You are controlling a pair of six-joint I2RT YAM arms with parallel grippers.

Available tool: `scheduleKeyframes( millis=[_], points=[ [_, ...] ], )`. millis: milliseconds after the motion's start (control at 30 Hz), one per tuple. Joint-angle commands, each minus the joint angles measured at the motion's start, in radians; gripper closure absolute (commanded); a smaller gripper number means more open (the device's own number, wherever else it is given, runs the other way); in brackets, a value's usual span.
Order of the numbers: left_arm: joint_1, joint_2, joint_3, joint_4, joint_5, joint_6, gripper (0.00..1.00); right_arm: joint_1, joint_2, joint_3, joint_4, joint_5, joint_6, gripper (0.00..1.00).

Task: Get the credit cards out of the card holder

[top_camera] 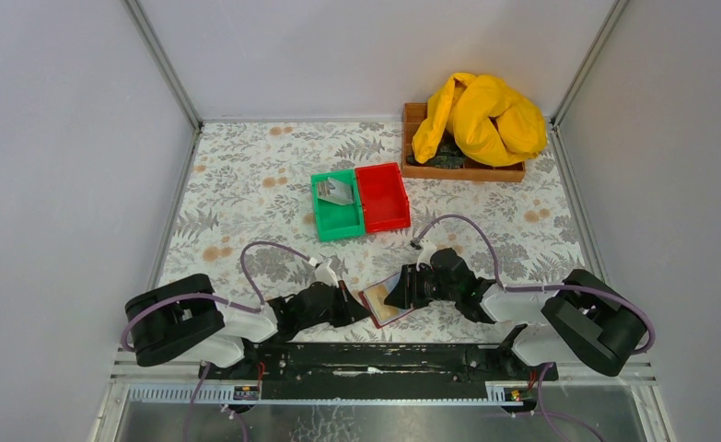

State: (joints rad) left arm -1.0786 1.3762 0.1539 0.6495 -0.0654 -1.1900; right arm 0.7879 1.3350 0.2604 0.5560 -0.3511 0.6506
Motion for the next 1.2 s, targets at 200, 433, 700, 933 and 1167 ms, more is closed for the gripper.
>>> scheduleKeyframes(
  millis=[200, 433, 700, 933, 1167],
  points=[
    [0.019, 0.026, -0.017, 0.019, -0.003, 0.035, 1.00, -0.004, 0.005, -0.009, 0.098, -0.083, 0.040, 0.56],
    [0.027, 0.053, -0.004, 0.024, 0.012, 0.046, 1.00, -0.027, 0.000, -0.046, 0.252, -0.198, 0.129, 0.57],
    [0.028, 0.115, -0.011, 0.103, 0.042, 0.029, 1.00, -0.035, -0.012, -0.061, 0.360, -0.279, 0.195, 0.58],
    [0.033, 0.139, -0.001, 0.119, 0.058, 0.033, 1.00, -0.044, 0.000, -0.071, 0.421, -0.313, 0.224, 0.59],
    [0.037, 0.156, 0.011, 0.122, 0.072, 0.041, 1.00, -0.051, 0.039, -0.083, 0.503, -0.348, 0.254, 0.61]
  ],
)
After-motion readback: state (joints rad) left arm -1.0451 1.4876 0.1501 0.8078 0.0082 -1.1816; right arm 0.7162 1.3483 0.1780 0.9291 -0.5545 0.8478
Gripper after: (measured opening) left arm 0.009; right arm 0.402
